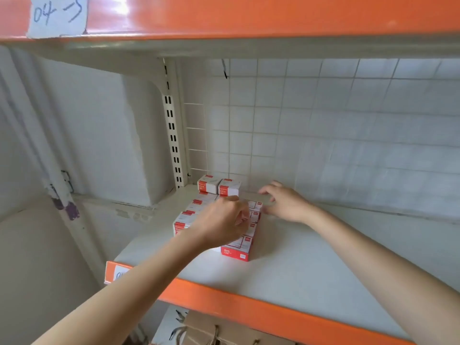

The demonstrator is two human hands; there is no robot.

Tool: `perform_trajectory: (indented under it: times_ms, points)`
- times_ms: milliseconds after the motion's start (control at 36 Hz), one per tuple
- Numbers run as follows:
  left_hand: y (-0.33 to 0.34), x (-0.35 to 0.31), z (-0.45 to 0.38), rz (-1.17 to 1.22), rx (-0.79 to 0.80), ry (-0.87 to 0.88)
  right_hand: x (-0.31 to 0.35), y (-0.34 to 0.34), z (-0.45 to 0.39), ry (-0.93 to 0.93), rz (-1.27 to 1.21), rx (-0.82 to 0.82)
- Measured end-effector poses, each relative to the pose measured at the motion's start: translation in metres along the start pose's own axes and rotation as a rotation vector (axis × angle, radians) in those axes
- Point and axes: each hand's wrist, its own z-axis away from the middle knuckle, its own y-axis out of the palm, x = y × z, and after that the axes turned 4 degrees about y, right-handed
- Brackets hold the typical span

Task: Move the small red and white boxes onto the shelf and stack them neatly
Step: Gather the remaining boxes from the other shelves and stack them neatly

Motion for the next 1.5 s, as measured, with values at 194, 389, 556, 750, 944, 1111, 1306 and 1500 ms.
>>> perform_trajectory:
  times_ms: [194,389,556,750,944,1111,1306,1500]
  points:
    - [0.023,-0.053,-0.031,-0.033,0.078,0.116,-0.047,-0.034,0.069,0.038,0.113,0.017]
    - [0.054,-0.145,-0.068,0.050,0.112,0.214,-0.115,-0.067,0.167,0.150,0.139,-0.019]
    - [0.089,-0.259,-0.092,0.088,0.254,0.357,-0.191,-0.104,0.275,0.293,0.149,-0.036]
    - [0.129,-0.403,-0.111,0.185,0.260,0.468,-0.264,-0.149,0.403,0.480,0.070,-0.173]
    - [0.166,-0.525,-0.124,0.306,0.286,0.530,-0.323,-0.177,0.506,0.618,0.042,-0.256]
    - [0.189,-0.607,-0.133,0.327,0.311,0.570,-0.365,-0.200,0.558,0.677,0.016,-0.356]
    - [0.218,-0.669,-0.185,0.336,0.299,0.651,-0.435,-0.219,0.584,0.719,-0.004,-0.381]
    - [0.257,-0.723,-0.258,0.360,0.279,0.617,-0.520,-0.278,0.584,0.772,0.076,-0.325]
